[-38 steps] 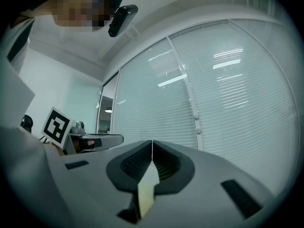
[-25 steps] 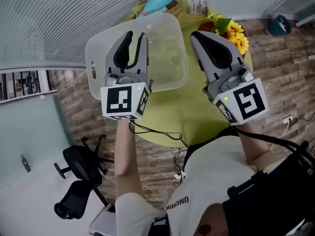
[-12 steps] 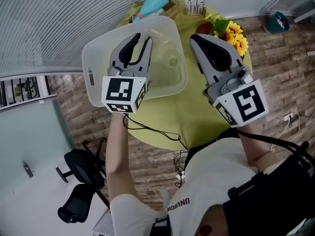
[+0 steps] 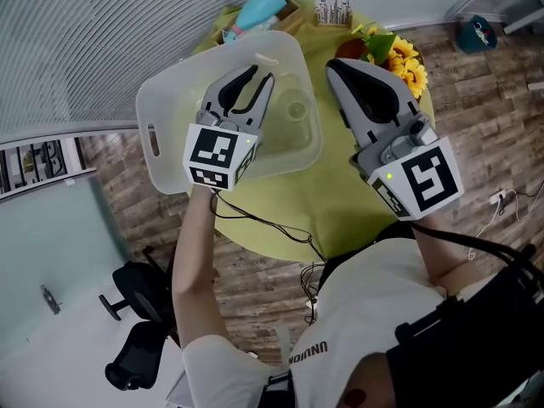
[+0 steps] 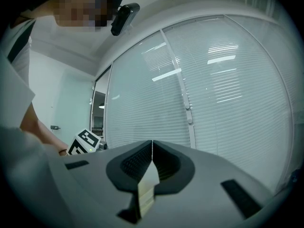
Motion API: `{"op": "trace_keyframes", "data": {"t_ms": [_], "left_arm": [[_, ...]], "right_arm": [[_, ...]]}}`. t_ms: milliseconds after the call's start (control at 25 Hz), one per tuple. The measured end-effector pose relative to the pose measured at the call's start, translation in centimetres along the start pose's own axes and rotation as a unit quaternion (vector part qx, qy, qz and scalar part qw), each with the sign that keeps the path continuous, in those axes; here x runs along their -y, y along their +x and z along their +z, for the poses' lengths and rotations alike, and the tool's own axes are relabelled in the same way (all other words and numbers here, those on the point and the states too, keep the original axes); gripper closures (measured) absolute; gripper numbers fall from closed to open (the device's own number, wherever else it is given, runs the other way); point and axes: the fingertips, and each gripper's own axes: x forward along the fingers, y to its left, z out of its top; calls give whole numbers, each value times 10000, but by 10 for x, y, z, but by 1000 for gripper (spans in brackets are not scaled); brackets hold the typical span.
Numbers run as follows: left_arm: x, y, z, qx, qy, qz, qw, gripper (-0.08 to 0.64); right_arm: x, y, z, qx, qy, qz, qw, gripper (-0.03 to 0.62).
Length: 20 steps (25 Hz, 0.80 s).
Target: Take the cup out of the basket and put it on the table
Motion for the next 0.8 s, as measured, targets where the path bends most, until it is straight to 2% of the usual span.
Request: {"op": "trace_keyframes", "data": {"t_ms": [440,800], "left_arm": [[8,24,-44,-675,-125,-531,9962,449],[12,42,-77,-1178,-358,-709,9899,449]], "right_arm": [[4,7,-8,-94,19,-24,10000,572],[11,8,-12,-102,62,-112,9999,572]]}}
